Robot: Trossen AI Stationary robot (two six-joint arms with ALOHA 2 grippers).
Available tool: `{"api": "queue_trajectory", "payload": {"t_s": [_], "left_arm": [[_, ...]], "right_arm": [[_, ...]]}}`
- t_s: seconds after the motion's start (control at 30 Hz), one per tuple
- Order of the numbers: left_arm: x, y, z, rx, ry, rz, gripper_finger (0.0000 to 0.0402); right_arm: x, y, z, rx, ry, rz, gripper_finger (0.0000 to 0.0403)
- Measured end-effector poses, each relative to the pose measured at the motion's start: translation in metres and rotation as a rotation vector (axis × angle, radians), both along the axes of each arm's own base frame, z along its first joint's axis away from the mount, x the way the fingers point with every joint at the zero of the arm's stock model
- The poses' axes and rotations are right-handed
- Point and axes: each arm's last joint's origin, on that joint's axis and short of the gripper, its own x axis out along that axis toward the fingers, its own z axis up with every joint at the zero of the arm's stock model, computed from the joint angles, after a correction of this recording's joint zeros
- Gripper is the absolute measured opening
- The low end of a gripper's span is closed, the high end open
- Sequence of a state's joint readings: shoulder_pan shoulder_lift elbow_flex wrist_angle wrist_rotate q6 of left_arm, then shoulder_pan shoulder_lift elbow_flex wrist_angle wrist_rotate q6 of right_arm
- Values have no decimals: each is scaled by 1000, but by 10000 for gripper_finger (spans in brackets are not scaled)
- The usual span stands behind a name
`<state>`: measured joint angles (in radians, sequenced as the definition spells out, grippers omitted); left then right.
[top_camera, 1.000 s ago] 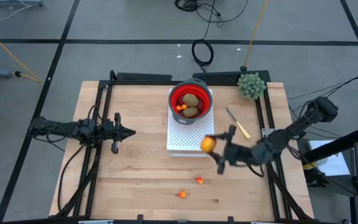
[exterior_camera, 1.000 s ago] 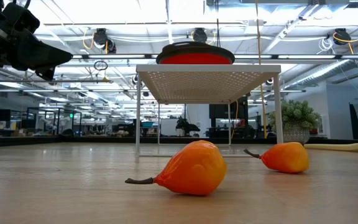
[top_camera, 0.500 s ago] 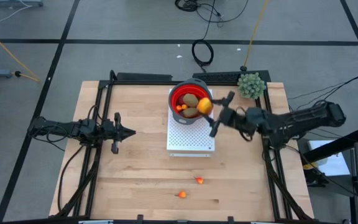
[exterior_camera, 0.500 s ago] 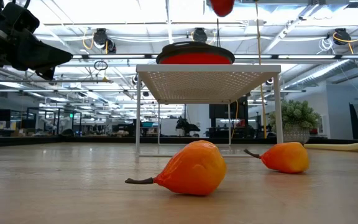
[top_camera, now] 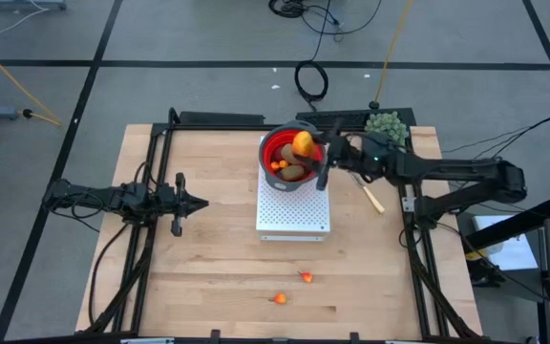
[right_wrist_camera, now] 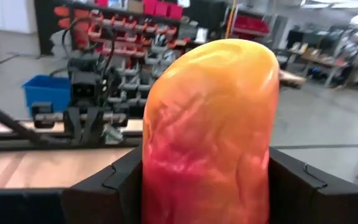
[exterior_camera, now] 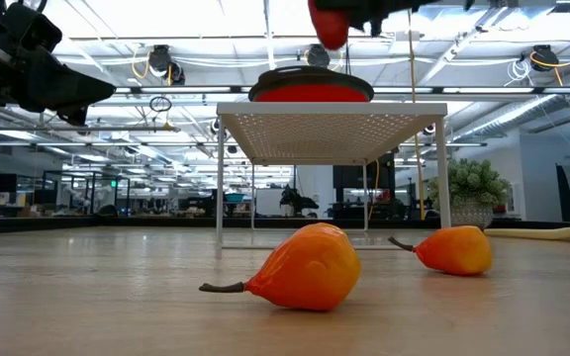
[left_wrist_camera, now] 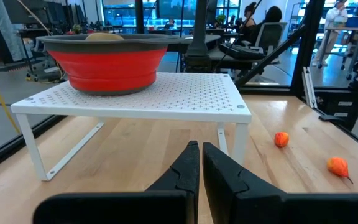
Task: Pick & Place Fruit
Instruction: Put the orange mango into the red strainer bowl
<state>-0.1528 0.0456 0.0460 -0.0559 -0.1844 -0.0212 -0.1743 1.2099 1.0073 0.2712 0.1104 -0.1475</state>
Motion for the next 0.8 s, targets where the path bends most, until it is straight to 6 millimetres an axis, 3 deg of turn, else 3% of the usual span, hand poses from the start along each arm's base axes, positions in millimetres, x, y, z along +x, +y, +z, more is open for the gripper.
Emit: {"api": "queue_trajectory", "payload": {"t_s": [0.27,0.8], "left_arm": [[0,0,0,-1,0,0,19],[0,0,0,19,0,-1,19]], "right_arm": [[15,-11,-26,11,141,59,231],[15,-10,-39,-94,288,102,233]]}}
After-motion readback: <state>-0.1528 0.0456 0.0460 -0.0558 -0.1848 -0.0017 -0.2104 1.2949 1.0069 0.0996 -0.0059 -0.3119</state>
